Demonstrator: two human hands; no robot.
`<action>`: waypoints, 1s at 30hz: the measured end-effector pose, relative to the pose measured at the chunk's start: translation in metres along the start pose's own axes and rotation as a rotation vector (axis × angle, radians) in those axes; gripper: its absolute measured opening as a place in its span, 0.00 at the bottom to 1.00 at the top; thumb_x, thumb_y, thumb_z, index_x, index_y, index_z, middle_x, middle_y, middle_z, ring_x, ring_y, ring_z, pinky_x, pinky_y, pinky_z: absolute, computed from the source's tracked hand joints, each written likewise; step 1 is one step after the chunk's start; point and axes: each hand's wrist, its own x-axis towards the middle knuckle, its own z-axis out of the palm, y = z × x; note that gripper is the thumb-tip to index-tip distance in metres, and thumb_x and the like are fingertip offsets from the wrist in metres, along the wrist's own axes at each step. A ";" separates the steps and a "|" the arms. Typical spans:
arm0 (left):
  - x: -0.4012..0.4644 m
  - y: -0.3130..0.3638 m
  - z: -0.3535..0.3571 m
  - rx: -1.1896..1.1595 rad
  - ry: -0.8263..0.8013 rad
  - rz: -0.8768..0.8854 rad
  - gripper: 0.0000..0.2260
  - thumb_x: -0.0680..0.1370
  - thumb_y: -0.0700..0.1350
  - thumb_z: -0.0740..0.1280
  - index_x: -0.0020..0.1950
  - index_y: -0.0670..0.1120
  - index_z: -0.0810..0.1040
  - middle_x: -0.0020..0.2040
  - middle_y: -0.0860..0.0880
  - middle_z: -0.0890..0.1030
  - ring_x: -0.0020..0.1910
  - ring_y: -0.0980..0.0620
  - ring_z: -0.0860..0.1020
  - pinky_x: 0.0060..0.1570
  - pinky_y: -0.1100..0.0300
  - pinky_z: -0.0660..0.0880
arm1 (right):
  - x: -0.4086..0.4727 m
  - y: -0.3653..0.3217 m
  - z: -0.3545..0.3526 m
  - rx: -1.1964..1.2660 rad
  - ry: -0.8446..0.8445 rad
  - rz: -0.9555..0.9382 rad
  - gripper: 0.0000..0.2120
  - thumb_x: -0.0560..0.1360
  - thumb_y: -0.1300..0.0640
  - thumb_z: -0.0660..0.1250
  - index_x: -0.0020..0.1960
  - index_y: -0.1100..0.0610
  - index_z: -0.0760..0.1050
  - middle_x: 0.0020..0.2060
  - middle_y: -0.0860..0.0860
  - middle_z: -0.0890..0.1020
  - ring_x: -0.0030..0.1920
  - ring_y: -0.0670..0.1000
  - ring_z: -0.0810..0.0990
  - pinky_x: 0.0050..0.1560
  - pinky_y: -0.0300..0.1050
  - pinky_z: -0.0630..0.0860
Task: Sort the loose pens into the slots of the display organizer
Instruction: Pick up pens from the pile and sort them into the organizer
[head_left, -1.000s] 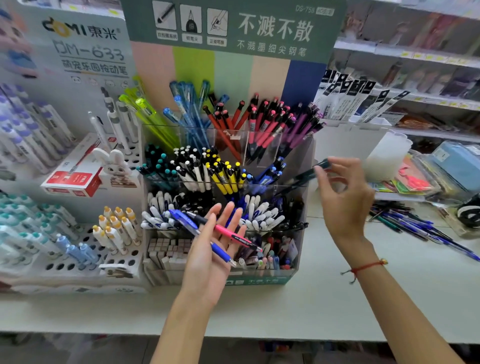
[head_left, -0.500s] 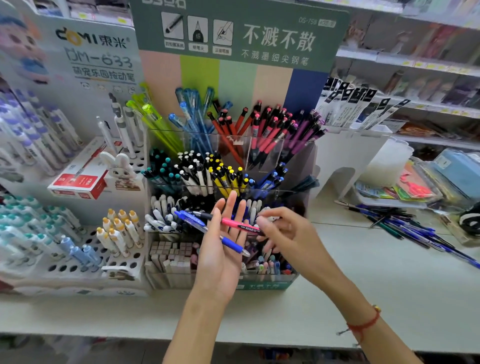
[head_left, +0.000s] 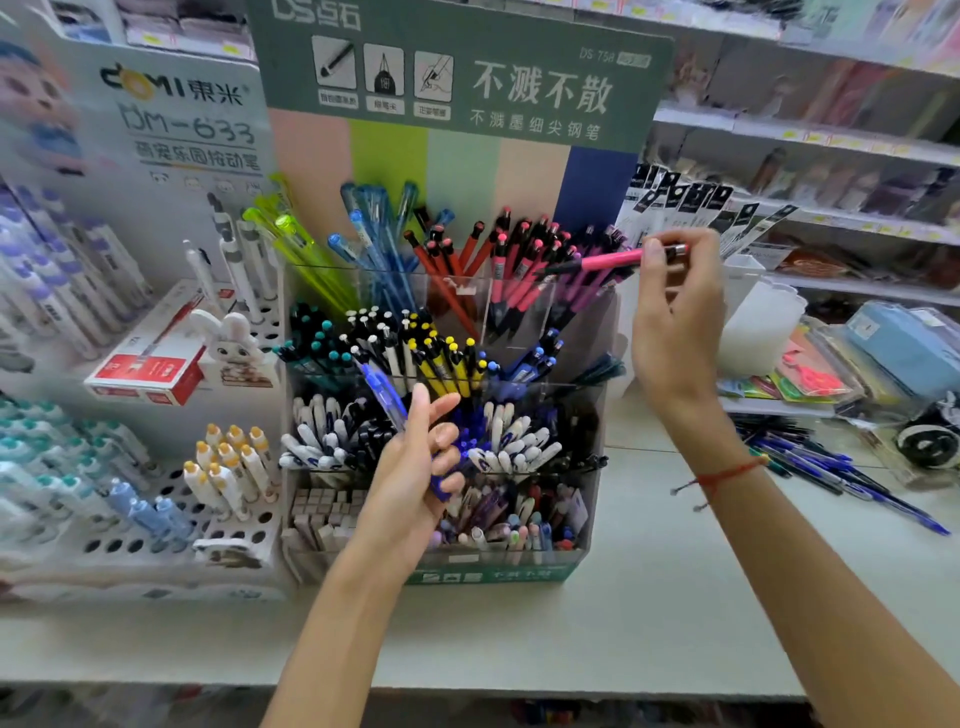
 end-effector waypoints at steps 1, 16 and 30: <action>0.000 0.002 -0.001 0.052 0.009 0.003 0.21 0.79 0.59 0.57 0.61 0.44 0.74 0.28 0.55 0.63 0.23 0.60 0.59 0.20 0.68 0.56 | 0.009 0.001 0.006 -0.059 -0.008 -0.066 0.05 0.82 0.59 0.57 0.53 0.60 0.70 0.35 0.42 0.71 0.32 0.38 0.70 0.34 0.33 0.67; -0.004 0.015 -0.019 0.059 -0.052 0.044 0.12 0.83 0.50 0.54 0.52 0.45 0.74 0.35 0.54 0.73 0.31 0.58 0.69 0.37 0.62 0.68 | 0.074 0.006 0.076 -0.630 -0.414 -0.185 0.16 0.77 0.48 0.66 0.53 0.62 0.77 0.51 0.59 0.80 0.58 0.62 0.72 0.54 0.54 0.70; -0.012 0.010 -0.017 0.209 -0.018 0.090 0.09 0.80 0.49 0.62 0.52 0.47 0.79 0.47 0.52 0.80 0.47 0.55 0.78 0.53 0.58 0.74 | 0.068 0.024 0.074 -0.524 -0.364 -0.233 0.13 0.71 0.57 0.71 0.55 0.59 0.79 0.47 0.55 0.83 0.50 0.59 0.78 0.49 0.53 0.75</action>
